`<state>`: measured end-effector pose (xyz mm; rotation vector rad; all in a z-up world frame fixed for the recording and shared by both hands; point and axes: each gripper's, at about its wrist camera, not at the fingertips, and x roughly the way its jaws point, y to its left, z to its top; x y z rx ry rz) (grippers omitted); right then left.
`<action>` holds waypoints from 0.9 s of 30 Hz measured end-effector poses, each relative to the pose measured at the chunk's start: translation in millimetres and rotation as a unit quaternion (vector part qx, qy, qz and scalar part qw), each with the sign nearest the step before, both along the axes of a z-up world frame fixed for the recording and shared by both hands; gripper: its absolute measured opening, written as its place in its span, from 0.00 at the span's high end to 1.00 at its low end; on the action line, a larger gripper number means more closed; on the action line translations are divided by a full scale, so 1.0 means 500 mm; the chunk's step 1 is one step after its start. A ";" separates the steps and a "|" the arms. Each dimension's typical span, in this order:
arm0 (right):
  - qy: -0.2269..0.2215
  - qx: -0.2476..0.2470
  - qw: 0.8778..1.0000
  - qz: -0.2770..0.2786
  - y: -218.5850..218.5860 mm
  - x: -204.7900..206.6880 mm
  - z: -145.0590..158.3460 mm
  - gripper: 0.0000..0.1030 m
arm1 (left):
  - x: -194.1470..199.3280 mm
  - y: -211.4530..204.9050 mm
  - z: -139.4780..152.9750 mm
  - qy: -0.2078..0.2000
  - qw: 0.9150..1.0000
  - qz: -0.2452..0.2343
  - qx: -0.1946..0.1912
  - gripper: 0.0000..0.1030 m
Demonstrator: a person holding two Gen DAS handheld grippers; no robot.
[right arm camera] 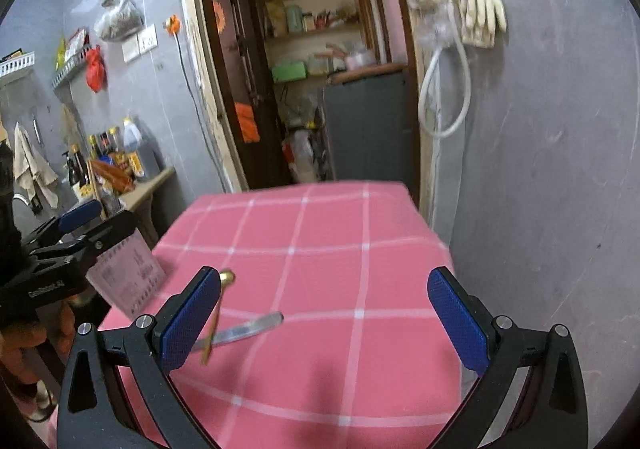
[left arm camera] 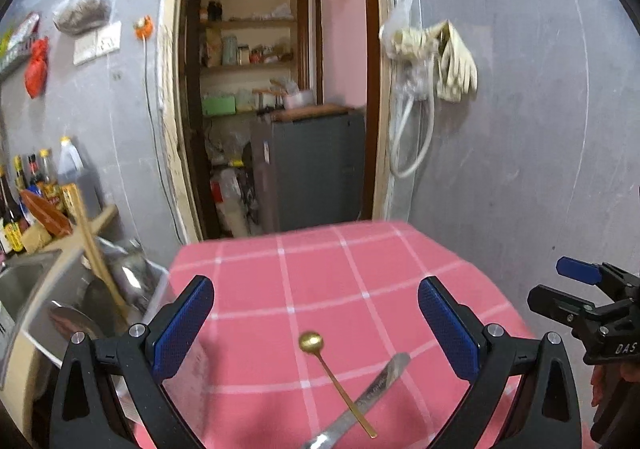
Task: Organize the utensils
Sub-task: 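Close the left gripper on the gold spoon while the right gripper approaches the butter knife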
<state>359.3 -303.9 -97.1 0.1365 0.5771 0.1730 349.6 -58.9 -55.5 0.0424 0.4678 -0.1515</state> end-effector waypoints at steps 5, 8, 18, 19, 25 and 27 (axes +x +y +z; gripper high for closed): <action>0.049 0.033 0.998 0.031 -0.012 0.037 -0.072 0.02 | 0.042 -0.004 -0.050 0.060 0.998 -0.007 -0.020 0.00; 0.081 0.053 0.994 0.053 -0.004 0.058 -0.117 0.08 | 0.073 -0.001 -0.088 0.109 0.993 -0.014 -0.040 0.05; 0.138 0.060 0.983 0.101 0.047 0.111 -0.210 0.34 | 0.164 0.014 -0.214 0.242 0.969 0.002 -0.051 0.38; 0.140 0.061 0.983 0.105 0.053 0.118 -0.215 0.37 | 0.169 0.015 -0.224 0.251 0.967 0.004 -0.046 0.43; 0.148 0.060 0.979 0.124 0.070 0.155 -0.221 0.54 | 0.164 0.013 -0.245 0.256 0.966 0.006 -0.012 0.63; 0.157 0.064 0.976 0.139 0.084 0.179 -0.224 0.56 | 0.160 0.013 -0.247 0.254 0.967 0.006 -0.005 0.67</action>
